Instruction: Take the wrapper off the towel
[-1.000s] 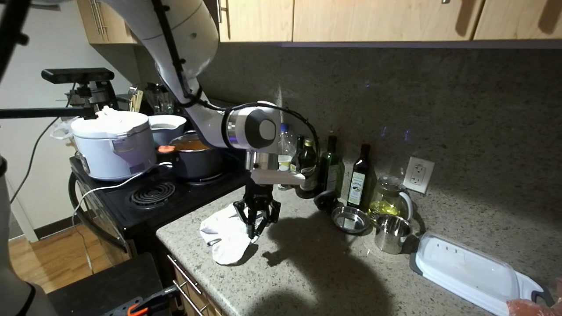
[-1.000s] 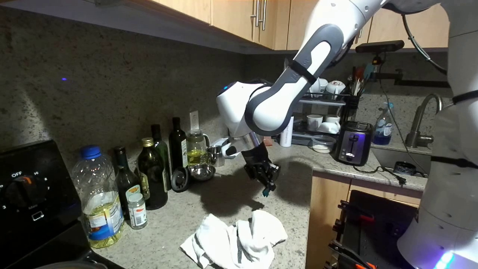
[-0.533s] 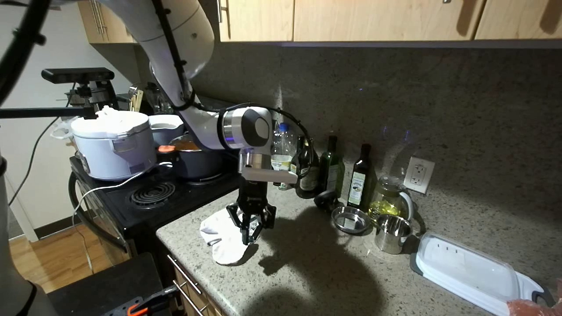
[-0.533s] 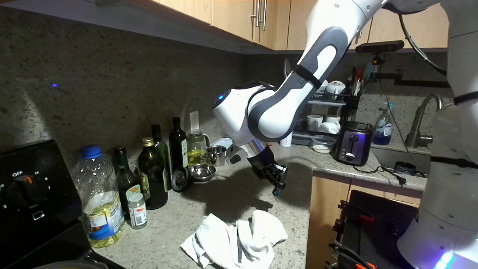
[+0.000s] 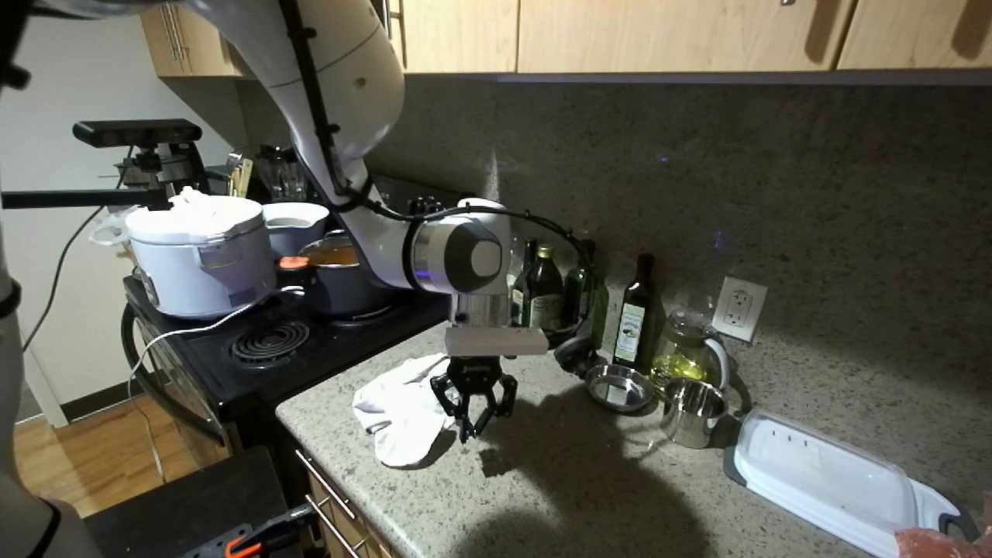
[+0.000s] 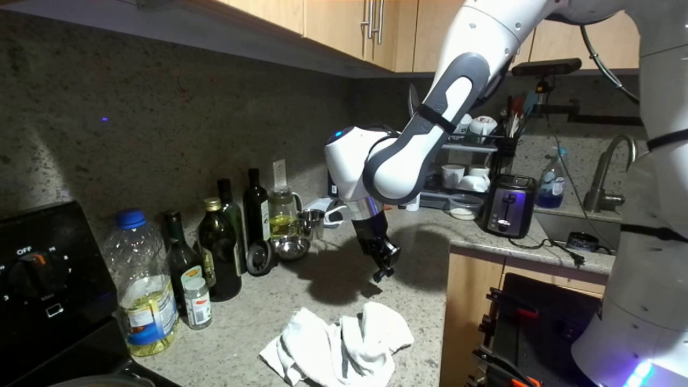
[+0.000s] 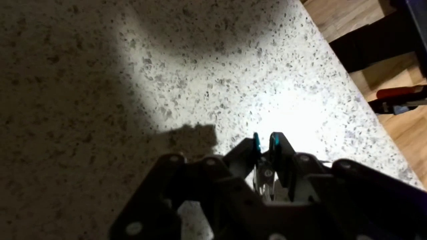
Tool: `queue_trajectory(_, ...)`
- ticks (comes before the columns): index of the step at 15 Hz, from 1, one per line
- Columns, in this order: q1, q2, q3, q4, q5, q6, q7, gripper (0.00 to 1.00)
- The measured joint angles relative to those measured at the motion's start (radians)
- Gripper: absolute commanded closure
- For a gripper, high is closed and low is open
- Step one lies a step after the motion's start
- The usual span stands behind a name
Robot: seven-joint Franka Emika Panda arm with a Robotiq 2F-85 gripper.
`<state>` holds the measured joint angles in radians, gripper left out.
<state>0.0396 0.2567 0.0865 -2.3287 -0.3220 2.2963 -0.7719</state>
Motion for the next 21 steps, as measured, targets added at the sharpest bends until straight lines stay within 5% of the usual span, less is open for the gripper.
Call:
queue_trajectory(5, -0.061, 0.059, -0.025, -0.062, 0.08, 0.213, 0.053, 0.95)
queue_trajectory(8, -0.085, 0.072, -0.018, -0.093, 0.143, 0.312, 0.052, 0.55)
queue_trajectory(15, -0.112, 0.069, -0.005, -0.13, 0.209, 0.377, 0.053, 0.03)
queue_trajectory(21, -0.096, -0.02, 0.001, -0.187, 0.204, 0.371, 0.062, 0.0)
